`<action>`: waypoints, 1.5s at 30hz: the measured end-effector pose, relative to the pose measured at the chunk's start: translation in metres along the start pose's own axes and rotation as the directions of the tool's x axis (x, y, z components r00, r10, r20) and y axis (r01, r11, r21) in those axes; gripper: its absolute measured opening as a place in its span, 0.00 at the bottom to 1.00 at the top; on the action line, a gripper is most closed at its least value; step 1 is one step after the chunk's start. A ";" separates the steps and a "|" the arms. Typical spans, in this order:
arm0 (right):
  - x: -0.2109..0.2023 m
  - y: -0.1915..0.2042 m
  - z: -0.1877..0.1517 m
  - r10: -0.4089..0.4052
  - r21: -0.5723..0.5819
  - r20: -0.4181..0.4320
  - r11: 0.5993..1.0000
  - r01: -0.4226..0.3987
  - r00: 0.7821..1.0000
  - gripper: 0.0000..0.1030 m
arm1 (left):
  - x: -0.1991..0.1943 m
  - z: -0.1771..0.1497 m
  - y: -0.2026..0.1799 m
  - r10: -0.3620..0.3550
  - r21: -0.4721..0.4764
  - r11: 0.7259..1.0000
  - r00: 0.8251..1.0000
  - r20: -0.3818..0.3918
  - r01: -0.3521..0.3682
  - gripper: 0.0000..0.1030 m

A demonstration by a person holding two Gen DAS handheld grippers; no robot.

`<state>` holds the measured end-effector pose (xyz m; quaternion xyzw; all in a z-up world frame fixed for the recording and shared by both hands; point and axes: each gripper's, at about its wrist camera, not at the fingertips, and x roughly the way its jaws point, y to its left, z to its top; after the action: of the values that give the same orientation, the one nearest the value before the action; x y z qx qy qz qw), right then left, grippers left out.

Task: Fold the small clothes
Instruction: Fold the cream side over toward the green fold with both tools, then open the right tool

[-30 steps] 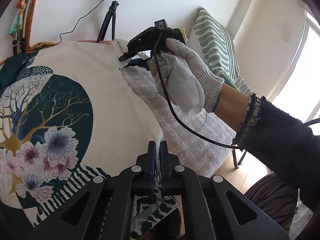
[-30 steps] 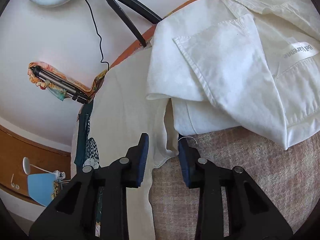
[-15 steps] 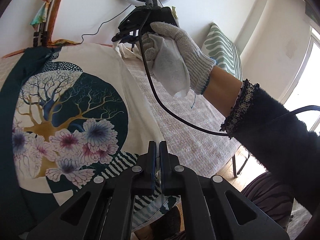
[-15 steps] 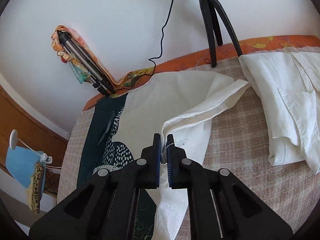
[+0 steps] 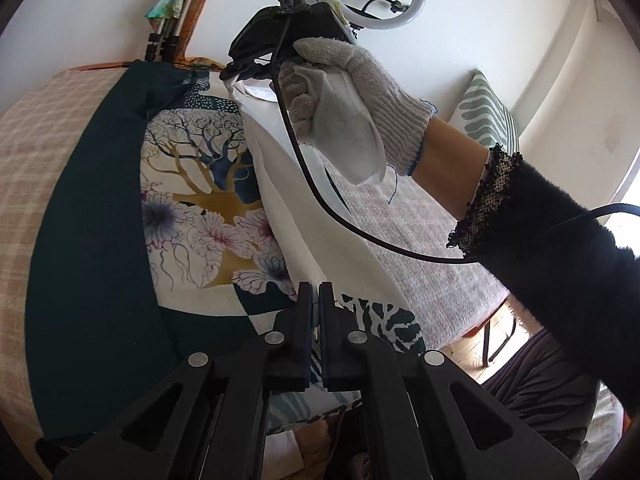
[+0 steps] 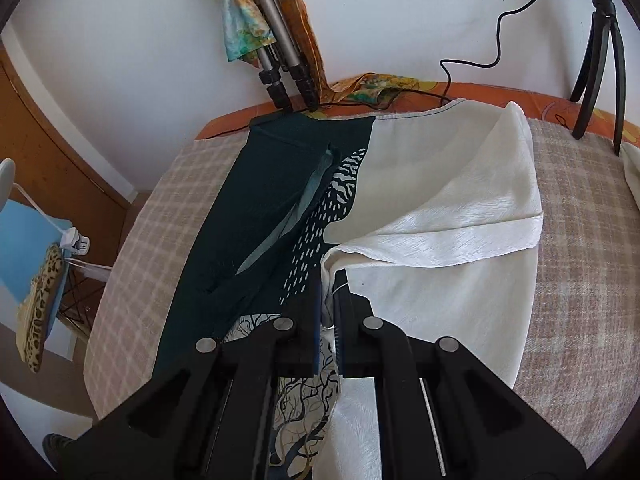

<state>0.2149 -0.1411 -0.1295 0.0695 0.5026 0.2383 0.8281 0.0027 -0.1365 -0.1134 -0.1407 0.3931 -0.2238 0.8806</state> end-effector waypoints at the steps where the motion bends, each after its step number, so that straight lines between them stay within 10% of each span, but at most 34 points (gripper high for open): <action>1: 0.003 0.004 0.001 0.001 -0.006 -0.006 1.000 -0.001 1.000 0.06 | -0.001 -0.001 0.004 0.008 -0.014 1.000 1.000 0.002 -0.008 0.02; 7: 0.015 0.017 -0.001 0.059 -0.023 -0.054 0.998 -0.060 0.997 0.07 | -0.008 -0.005 0.018 0.016 -0.059 0.998 1.000 -0.009 -0.017 0.02; 13: -0.041 0.002 0.010 0.187 -0.043 0.005 0.981 -0.187 0.982 0.40 | -0.034 -0.004 0.012 0.027 0.019 0.999 0.998 -0.048 -0.026 0.03; 24: -0.073 -0.119 0.028 0.057 0.299 0.119 0.950 -0.091 0.991 0.40 | -0.050 0.064 0.043 0.088 0.122 0.989 0.994 -0.067 -0.080 0.14; 34: 0.006 -0.113 0.076 -0.029 0.219 0.002 0.975 0.028 1.000 0.40 | -0.055 0.111 0.093 0.102 0.044 0.994 0.994 0.037 -0.103 0.14; 37: 0.028 -0.102 0.080 -0.083 0.148 -0.059 0.985 0.091 0.995 0.40 | -0.055 0.118 0.118 0.076 -0.052 0.996 0.997 0.012 -0.076 0.14; 40: 0.039 -0.094 0.082 -0.064 0.106 -0.106 0.992 0.075 0.992 0.06 | -0.060 0.123 0.130 0.089 -0.078 0.993 0.996 0.026 -0.087 0.14; 45: 0.038 -0.067 0.101 -0.023 0.059 -0.078 0.998 0.028 0.997 0.06 | -0.063 0.124 0.137 0.092 -0.106 0.990 0.995 0.030 -0.089 0.14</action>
<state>0.3383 -0.1692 -0.1346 0.0786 0.5422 0.2150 0.8085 0.0977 0.0227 -0.0511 -0.1725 0.3948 -0.1603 0.8881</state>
